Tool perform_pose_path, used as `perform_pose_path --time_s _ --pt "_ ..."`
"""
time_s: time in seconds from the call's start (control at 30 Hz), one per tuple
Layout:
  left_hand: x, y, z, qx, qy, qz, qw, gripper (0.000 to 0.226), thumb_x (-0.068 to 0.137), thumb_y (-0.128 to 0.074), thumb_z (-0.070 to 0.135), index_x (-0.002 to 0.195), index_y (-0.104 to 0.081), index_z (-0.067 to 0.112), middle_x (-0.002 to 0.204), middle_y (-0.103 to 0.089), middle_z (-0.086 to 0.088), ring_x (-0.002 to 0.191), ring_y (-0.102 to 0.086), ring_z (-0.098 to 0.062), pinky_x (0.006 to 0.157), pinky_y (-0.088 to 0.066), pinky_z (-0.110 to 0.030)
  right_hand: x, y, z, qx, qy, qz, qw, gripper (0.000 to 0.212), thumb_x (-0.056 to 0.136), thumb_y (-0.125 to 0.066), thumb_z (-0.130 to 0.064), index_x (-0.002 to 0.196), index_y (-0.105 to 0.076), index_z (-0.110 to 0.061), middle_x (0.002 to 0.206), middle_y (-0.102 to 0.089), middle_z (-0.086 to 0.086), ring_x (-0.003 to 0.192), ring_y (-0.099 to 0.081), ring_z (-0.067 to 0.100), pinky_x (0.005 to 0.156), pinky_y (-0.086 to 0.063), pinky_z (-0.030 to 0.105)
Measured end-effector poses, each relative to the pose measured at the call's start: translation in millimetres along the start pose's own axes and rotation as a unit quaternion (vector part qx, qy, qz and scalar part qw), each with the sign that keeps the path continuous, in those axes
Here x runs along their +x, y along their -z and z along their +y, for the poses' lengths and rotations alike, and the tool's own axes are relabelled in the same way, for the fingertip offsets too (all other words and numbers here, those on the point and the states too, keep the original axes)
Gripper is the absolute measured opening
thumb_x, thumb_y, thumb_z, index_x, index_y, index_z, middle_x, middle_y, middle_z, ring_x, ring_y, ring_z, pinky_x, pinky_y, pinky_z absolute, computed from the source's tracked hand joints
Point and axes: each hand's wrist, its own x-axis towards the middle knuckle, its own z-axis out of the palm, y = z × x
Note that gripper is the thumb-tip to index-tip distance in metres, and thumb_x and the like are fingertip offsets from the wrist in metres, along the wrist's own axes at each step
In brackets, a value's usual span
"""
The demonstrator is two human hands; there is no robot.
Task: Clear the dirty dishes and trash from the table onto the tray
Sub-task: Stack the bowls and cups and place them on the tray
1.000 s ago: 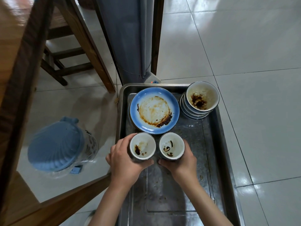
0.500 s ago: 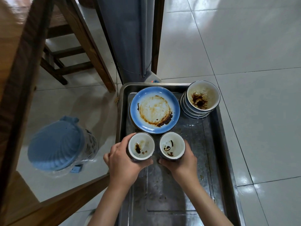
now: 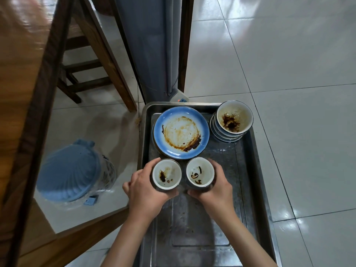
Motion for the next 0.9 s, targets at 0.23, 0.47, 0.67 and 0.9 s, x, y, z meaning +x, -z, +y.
perform_pose_path --time_s 0.23,0.47,0.67,0.9 --pt "-4.4 7.9 7.8 0.018 0.002 -0.018 1.000 0.110 0.043 -0.088 0.046 0.136 -0.029 0.046 0.129 -0.050 0.017 0.122 -0.037 -0.013 0.095 -0.021 -0.037 -8.0 9.1 -13.5 -0.016 0.007 -0.018 1.000 0.105 0.050 -0.087 -0.016 0.139 -0.033 -0.033 0.119 -0.053 -0.018 0.112 -0.049 0.003 0.090 -0.037 0.017" --pt "-14.0 29.2 19.8 0.035 -0.005 -0.050 0.998 0.116 0.047 -0.085 0.051 0.140 -0.017 0.047 0.141 -0.040 0.014 0.129 -0.031 -0.014 0.101 -0.021 -0.038 -23.4 28.6 -32.8 -0.064 0.007 -0.027 0.998 0.113 0.054 -0.089 -0.019 0.143 -0.022 -0.035 0.147 -0.034 -0.009 0.134 -0.031 0.008 0.108 -0.029 0.027" --pt "-31.6 74.3 41.0 -0.025 -0.023 -0.081 0.996 0.111 0.050 -0.085 0.044 0.136 -0.017 0.056 0.144 -0.034 0.014 0.130 -0.029 -0.009 0.106 -0.029 -0.038 -43.9 54.0 -74.7 -0.092 0.045 -0.027 0.994 0.109 0.059 -0.087 -0.024 0.140 -0.017 -0.045 0.139 -0.028 -0.022 0.126 -0.024 -0.007 0.105 -0.026 0.022" --pt "-65.8 160.7 86.4 -0.104 -0.048 -0.106 0.988 0.103 0.052 -0.086 0.041 0.127 -0.020 0.066 0.132 -0.043 0.028 0.118 -0.041 0.004 0.091 -0.033 -0.019 -77.0 74.8 -165.6 -0.124 0.124 -0.082 0.981 0.099 0.060 -0.085 -0.028 0.138 -0.025 -0.044 0.134 -0.033 -0.031 0.125 -0.027 -0.013 0.105 -0.026 0.018"
